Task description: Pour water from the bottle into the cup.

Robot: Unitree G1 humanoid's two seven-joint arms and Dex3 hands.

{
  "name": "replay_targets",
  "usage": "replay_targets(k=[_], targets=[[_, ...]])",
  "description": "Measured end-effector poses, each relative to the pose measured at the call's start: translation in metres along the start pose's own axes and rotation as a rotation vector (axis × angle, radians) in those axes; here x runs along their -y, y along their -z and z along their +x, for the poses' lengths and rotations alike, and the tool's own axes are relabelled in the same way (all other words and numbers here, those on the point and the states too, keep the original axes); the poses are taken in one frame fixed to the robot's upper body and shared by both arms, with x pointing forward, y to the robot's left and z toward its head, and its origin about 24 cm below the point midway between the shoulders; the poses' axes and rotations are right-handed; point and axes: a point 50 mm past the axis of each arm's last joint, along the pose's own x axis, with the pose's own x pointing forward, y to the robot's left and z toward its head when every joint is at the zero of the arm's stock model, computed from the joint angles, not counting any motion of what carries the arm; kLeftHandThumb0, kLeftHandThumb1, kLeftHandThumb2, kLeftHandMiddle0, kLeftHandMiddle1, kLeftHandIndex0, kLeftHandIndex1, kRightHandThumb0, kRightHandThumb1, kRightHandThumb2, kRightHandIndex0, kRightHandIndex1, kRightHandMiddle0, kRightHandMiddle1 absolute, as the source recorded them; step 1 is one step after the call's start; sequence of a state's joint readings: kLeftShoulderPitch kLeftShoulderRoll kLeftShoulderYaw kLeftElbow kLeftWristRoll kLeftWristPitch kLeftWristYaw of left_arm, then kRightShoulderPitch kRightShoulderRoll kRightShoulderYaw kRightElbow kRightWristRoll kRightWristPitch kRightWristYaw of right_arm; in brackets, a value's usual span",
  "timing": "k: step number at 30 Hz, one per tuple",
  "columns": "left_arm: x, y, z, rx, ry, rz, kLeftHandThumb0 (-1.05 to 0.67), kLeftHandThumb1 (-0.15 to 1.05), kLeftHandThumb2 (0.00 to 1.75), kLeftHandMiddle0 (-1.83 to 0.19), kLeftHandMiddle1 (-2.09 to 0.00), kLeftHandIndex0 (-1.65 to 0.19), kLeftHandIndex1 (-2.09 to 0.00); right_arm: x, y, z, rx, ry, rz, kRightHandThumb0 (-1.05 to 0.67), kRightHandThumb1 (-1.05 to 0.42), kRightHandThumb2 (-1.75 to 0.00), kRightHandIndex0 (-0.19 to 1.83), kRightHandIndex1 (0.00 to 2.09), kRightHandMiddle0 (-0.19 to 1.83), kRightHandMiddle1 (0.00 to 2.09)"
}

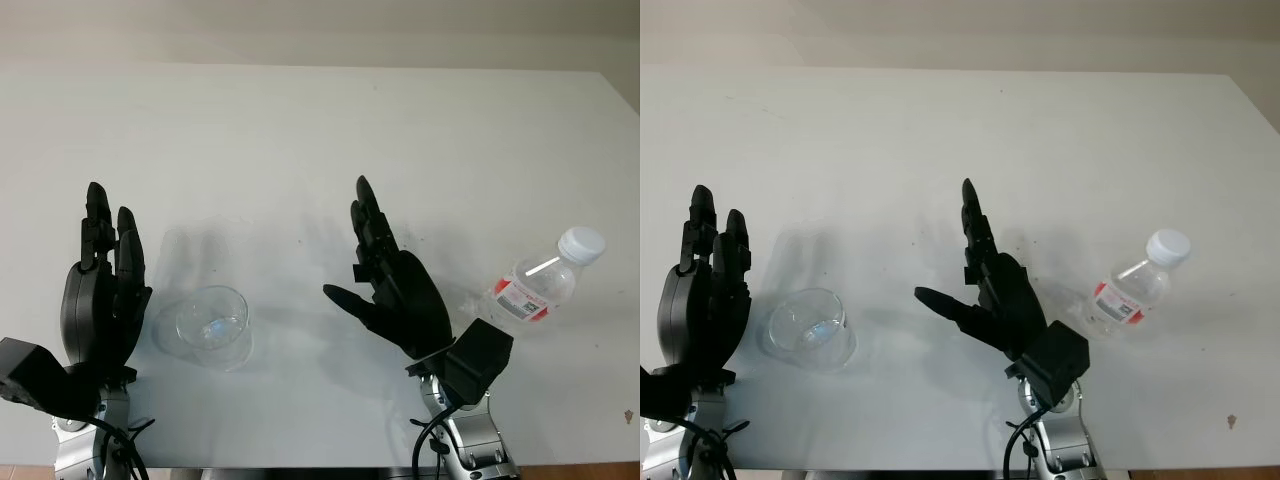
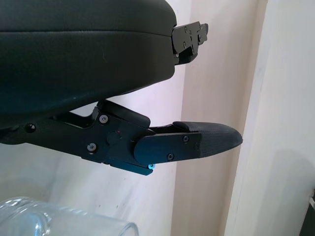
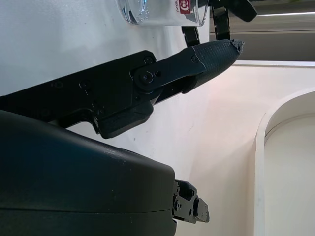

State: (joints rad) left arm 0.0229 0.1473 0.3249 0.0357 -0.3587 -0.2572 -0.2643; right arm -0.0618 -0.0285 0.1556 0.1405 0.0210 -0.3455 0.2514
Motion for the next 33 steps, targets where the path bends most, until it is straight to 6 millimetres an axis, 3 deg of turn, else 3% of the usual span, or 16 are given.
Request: replay_targets(k=[8,14,23,33], targets=[[0.001,0.000,-0.003,-0.009,0.005,0.000,-0.76,1.05,0.44,0.18,-0.05,0.19,0.00,0.004,0.003,-0.005,-0.018,0.002,-0.006,-0.88,-1.02,-0.05,-0.19,0.00,-0.19,0.00],[0.004,0.004,0.004,-0.014,0.012,-0.010,-0.77,1.05,0.46,0.19,-0.03,0.19,0.00,0.021,-0.002,-0.004,-0.040,-0.043,-0.044,-0.89,-0.99,-0.04,-0.19,0.00,-0.19,0.00],[0.005,0.008,0.008,-0.018,0.005,-0.004,-0.79,1.05,0.47,0.19,-0.02,0.19,0.00,0.053,-0.057,0.003,0.114,-0.216,-0.130,-0.87,-0.96,-0.05,-0.19,0.00,-0.19,0.00],[0.004,0.011,0.010,-0.024,-0.001,0.000,-0.81,1.05,0.47,0.19,0.00,0.19,0.00,0.074,-0.128,0.010,0.328,-0.321,-0.210,-0.86,-0.88,-0.04,-0.19,0.00,-0.19,0.00]])
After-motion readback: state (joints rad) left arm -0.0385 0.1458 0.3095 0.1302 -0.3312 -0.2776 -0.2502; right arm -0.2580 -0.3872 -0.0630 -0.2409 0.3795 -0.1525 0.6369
